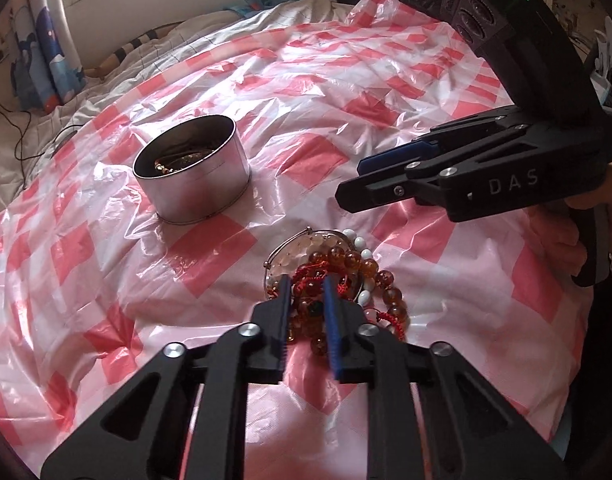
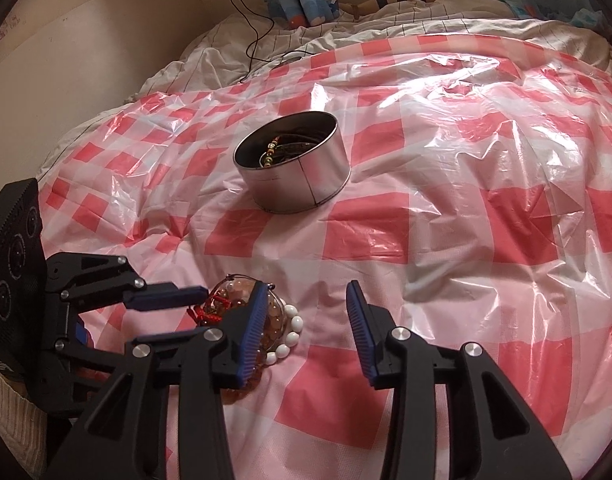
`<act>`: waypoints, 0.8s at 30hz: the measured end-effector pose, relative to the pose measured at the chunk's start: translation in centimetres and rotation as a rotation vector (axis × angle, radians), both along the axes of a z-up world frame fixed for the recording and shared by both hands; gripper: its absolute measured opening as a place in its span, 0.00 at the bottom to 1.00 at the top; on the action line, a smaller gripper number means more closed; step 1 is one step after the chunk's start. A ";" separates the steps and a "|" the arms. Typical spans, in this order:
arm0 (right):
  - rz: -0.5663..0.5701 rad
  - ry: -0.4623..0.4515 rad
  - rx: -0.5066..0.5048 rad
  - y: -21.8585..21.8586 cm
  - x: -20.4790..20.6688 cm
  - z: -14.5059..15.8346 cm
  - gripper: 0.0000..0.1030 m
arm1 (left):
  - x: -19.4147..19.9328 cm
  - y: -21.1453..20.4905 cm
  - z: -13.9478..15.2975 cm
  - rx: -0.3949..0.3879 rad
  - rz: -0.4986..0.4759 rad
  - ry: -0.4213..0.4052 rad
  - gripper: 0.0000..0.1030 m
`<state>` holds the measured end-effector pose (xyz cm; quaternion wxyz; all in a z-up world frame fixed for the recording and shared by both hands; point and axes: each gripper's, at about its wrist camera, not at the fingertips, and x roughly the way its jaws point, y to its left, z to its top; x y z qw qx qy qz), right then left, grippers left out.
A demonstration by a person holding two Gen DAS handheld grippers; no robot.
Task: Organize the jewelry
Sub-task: 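Grasp the red bead bracelet with the left gripper, then grasp the red tassel cord with the right gripper while the left gripper holds the bracelet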
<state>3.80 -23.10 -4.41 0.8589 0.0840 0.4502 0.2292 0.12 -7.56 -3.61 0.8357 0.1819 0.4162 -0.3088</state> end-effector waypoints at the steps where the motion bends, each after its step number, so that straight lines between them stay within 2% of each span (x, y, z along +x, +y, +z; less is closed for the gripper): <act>1: -0.002 0.000 0.003 -0.1 0.0 0.1 0.40 | 0.1 0.3 0.2 -0.021 0.002 0.015 0.10; 5: 0.015 -0.016 0.000 -0.1 -0.3 0.6 0.40 | 1.5 2.6 0.9 -0.149 0.088 0.078 0.10; 9: 0.123 -0.060 -0.028 1.7 -1.2 1.2 0.40 | 3.1 5.4 1.1 -0.286 0.197 0.164 0.10; 12: 0.242 -0.103 -0.051 4.4 -2.3 1.2 0.40 | 3.5 6.2 0.8 -0.305 0.233 0.191 0.10; 14: 0.281 -0.154 -0.084 6.2 -2.9 1.3 0.39 | 3.6 6.2 0.6 -0.309 0.238 0.197 0.10; 16: 0.305 -0.184 -0.083 7.3 -3.1 1.5 0.40 | 3.7 6.5 0.8 -0.346 0.246 0.207 0.10; 21: 0.302 -0.120 -0.077 7.3 -2.3 0.3 0.40 | 4.1 8.1 1.5 -0.434 0.287 0.213 0.10; 24: 0.287 -0.092 -0.048 7.3 -1.7 -0.3 0.39 | 4.1 7.9 1.7 -0.437 0.282 0.210 0.10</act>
